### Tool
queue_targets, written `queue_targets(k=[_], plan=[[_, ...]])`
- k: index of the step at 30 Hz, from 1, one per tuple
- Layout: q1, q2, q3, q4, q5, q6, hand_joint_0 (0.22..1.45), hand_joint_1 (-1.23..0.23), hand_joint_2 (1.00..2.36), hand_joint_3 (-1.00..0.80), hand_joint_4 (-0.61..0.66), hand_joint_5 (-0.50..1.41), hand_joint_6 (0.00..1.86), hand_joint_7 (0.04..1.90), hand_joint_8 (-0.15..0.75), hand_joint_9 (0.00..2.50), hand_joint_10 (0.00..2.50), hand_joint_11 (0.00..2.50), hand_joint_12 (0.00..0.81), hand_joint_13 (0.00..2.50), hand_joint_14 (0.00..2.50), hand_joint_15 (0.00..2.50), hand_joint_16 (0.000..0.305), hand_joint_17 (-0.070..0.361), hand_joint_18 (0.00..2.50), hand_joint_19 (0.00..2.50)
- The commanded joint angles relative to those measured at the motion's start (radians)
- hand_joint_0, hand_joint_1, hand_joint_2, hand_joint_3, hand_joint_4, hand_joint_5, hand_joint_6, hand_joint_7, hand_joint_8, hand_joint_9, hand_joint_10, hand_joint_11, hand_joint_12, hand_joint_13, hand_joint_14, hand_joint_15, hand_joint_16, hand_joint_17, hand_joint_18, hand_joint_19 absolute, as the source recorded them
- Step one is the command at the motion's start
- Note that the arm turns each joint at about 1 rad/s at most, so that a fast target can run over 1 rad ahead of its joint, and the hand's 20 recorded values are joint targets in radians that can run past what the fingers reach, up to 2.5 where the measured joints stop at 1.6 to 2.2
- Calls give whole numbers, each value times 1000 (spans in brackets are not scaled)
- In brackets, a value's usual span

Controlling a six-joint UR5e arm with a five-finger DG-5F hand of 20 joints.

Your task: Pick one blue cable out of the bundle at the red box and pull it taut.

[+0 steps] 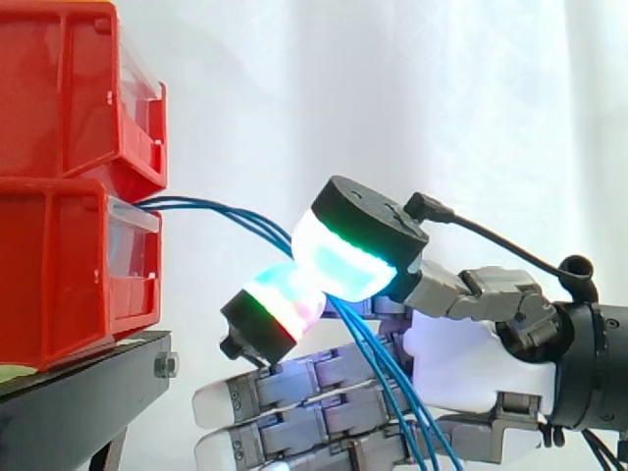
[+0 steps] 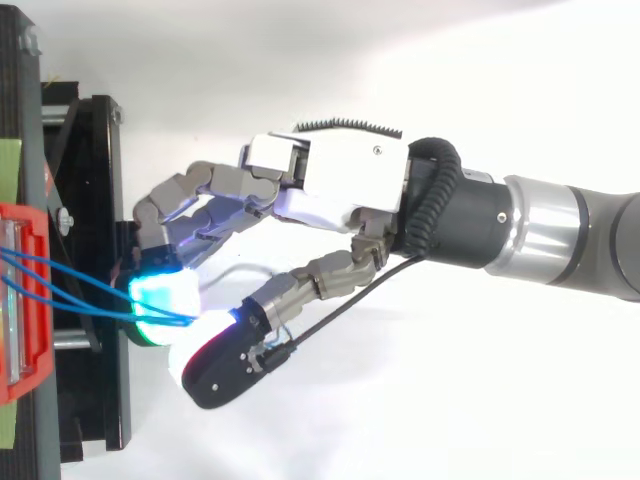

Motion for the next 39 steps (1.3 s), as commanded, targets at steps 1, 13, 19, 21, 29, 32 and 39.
queue_targets(k=[1,13,19,21,29,32,39], plan=[[-1,6,0,-5,0,2,641,-976,1000,-500,-143,-192,879,1125,261,610,10,344,380,574,7,200,50,113,648,253],[-1,6,0,-13,-2,2,486,-849,1000,-500,20,-175,841,1020,308,633,8,357,422,584,7,227,58,130,640,308],[2,6,0,-14,-2,2,477,-856,1000,-500,26,-172,831,1008,310,625,8,352,427,575,7,228,59,132,627,317],[2,6,0,-16,-2,2,473,-825,1000,-500,34,-169,826,1013,314,628,8,349,428,577,7,228,59,133,630,315],[4,6,0,-19,-2,2,551,-693,1000,-500,68,-147,813,1115,315,673,9,347,406,578,8,226,54,122,610,345],[5,6,0,-19,-2,0,583,-729,1009,-360,46,-149,844,1162,317,685,9,351,401,590,8,232,53,119,615,349],[4,6,0,-19,-2,2,572,-776,1015,-83,78,-145,879,1174,356,701,8,358,438,615,7,230,60,135,671,317]])
